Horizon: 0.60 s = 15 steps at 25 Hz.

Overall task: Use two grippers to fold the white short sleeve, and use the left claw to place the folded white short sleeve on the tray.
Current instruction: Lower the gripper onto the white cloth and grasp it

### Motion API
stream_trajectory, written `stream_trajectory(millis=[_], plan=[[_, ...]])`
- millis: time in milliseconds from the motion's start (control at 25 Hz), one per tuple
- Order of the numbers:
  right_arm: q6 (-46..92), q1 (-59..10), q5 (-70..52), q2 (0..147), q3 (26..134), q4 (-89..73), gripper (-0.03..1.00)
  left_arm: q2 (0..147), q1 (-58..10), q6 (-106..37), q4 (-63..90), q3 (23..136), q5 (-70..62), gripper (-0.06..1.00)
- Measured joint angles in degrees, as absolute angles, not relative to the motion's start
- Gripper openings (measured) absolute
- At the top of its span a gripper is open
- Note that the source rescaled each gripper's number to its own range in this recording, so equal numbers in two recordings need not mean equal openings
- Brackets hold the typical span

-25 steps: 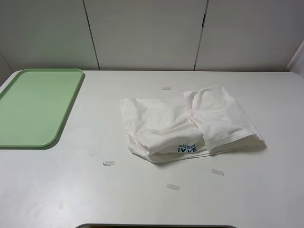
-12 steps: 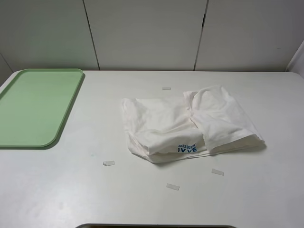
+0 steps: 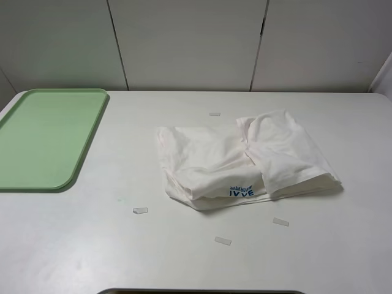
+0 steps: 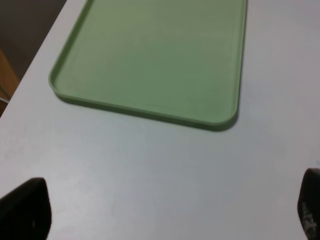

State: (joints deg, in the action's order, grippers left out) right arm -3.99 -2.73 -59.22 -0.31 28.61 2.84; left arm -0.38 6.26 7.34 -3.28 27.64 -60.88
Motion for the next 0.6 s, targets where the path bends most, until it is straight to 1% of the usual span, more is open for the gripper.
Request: stream_trajectory(millis=[600], plan=[[-3.93, -2.67, -59.10, -0.31, 28.61, 3.29, 1.00, -0.38, 6.26, 7.34, -3.28, 27.64, -60.88, 0.98]])
